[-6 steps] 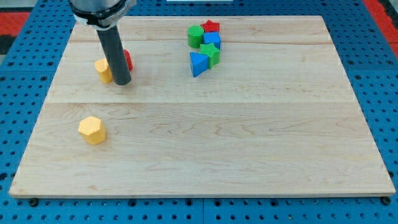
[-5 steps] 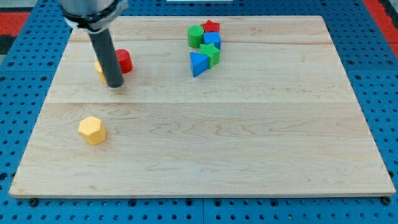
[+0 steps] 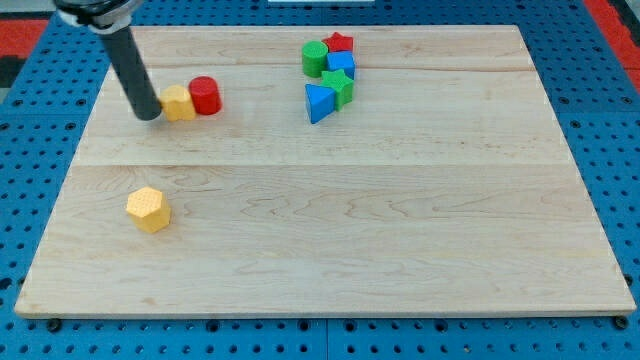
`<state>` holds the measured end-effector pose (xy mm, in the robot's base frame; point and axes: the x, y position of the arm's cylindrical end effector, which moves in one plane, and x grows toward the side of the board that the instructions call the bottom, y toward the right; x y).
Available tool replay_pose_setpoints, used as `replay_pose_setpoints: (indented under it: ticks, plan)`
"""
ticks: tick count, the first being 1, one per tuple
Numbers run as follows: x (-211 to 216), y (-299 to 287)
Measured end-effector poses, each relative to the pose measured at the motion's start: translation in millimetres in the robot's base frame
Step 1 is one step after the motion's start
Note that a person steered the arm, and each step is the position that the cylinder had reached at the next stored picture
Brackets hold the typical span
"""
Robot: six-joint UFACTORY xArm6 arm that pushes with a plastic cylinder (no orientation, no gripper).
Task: Move the red circle with yellow heart to the left of the blue triangle
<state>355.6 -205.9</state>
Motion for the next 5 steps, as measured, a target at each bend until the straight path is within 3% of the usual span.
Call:
replay_pose_setpoints:
  ticks: [2,5]
  plan:
    - [-22.9,56.5]
    - [-40.6,84.6]
